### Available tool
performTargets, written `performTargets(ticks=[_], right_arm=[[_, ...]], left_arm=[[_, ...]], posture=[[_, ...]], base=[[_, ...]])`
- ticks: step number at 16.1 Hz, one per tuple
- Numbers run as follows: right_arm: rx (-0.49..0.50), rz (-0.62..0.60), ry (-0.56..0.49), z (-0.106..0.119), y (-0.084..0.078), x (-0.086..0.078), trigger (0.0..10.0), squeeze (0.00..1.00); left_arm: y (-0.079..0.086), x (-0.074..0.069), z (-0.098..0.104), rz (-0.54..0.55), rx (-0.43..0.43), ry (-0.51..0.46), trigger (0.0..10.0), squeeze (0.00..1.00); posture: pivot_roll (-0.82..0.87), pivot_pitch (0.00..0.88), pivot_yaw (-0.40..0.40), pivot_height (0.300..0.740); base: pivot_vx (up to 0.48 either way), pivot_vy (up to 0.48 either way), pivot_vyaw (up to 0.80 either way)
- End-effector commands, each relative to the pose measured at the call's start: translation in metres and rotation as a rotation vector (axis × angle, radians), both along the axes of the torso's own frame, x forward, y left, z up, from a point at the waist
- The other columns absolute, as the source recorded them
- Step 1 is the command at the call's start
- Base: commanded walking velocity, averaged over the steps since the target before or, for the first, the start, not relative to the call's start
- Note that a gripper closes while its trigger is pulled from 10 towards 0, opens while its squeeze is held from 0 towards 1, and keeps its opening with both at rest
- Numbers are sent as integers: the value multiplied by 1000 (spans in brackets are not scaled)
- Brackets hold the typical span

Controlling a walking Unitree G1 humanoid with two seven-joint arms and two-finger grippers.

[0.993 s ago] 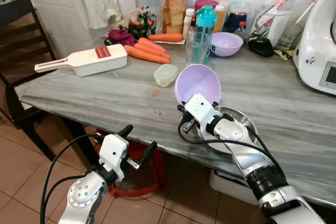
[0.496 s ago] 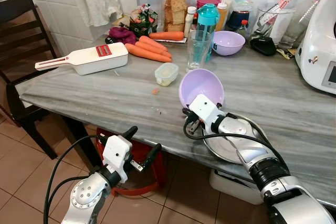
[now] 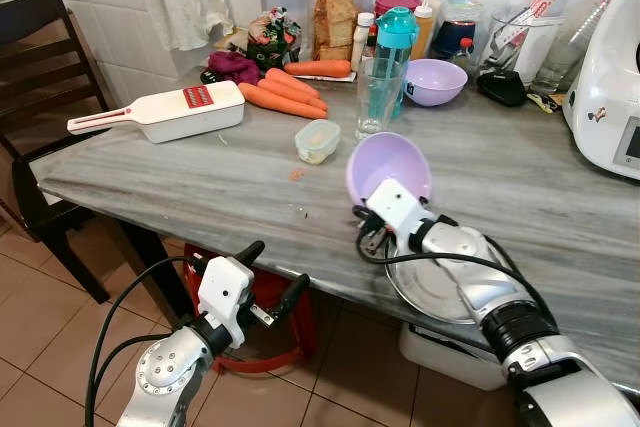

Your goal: Setting the table

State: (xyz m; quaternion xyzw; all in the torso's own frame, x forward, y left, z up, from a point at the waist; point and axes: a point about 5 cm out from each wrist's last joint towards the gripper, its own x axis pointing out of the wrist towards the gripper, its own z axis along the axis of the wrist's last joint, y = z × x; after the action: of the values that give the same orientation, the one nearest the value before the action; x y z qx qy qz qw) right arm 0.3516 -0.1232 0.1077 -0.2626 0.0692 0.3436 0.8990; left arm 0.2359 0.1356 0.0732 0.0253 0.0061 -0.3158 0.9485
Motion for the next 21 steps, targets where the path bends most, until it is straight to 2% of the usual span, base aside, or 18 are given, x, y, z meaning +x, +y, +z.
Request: performTargets(ticks=[1, 11, 14, 16, 18, 20, 21], right_arm=[[12, -6, -22, 10, -2, 5, 10000, 1000], [36, 21, -105, 35, 7, 10, 10000, 1000], [25, -1, -187, 49, 5, 10, 10000, 1000], [64, -58, -255, 60, 0, 8, 10000, 1000], [136, -141, -313, 68, -9, -3, 10000, 1000], [226, -225, -337, 70, -17, -26, 10000, 1000], [235, -251, -340, 69, -19, -35, 10000, 1000]], left_arm=[[-2, 2, 5, -2, -7, -11, 10000, 0], [-5, 7, 7, -1, -13, -13, 10000, 0], [-6, 9, 7, 3, -16, -14, 10000, 0], [-5, 9, 7, 5, -21, -13, 10000, 0], [-5, 9, 6, 3, -33, -5, 10000, 0], [-5, 10, 6, -7, -43, 2, 10000, 0], [-4, 10, 5, -8, -46, 6, 10000, 0]], posture=[[59, 0, 12, 740], [57, 0, 12, 740], [58, 0, 13, 740], [58, 0, 13, 740], [54, 0, 14, 740], [44, 0, 19, 740], [44, 0, 19, 740]], base=[[0, 0, 0], [0, 0, 0], [0, 0, 0], [0, 0, 0], [0, 0, 0], [0, 0, 0], [0, 0, 0]])
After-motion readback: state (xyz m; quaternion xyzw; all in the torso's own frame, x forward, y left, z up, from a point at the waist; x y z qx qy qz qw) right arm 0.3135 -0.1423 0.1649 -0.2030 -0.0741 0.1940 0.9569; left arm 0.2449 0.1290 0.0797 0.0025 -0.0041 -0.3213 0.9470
